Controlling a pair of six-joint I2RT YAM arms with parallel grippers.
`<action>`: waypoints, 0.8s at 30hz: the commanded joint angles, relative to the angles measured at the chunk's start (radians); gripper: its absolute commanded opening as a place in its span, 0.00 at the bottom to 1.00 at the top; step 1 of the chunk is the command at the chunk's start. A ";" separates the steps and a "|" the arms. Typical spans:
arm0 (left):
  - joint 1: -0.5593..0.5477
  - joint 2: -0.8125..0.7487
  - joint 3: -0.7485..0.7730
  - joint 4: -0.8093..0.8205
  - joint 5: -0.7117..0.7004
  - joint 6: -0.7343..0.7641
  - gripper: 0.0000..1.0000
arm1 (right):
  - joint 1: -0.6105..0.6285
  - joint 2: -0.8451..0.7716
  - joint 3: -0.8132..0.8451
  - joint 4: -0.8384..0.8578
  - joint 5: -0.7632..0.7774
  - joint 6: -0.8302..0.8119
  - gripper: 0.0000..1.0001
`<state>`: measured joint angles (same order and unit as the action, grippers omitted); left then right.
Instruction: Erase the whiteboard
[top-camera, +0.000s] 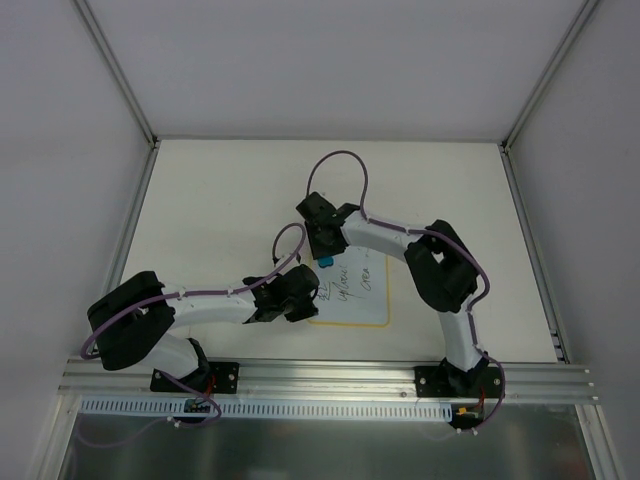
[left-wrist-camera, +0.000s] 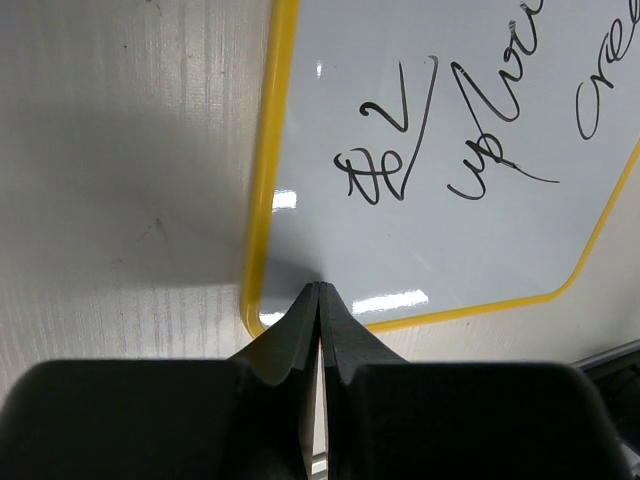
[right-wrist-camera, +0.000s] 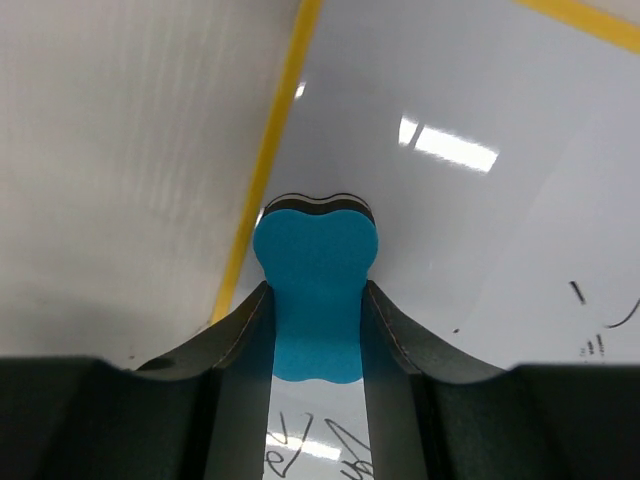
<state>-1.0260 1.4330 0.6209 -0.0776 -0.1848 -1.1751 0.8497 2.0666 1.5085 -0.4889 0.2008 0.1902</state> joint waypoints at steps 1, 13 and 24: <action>0.012 0.029 -0.052 -0.087 0.010 -0.018 0.00 | -0.063 0.007 -0.048 -0.082 0.060 0.014 0.08; 0.017 0.032 -0.052 -0.086 0.010 -0.020 0.00 | -0.141 -0.023 -0.076 -0.076 0.011 -0.023 0.07; 0.023 0.027 -0.059 -0.087 0.013 -0.026 0.00 | -0.003 -0.115 -0.162 -0.056 -0.067 -0.008 0.07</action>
<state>-1.0126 1.4326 0.6071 -0.0509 -0.1734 -1.2030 0.8070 1.9888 1.3987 -0.4789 0.1886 0.1783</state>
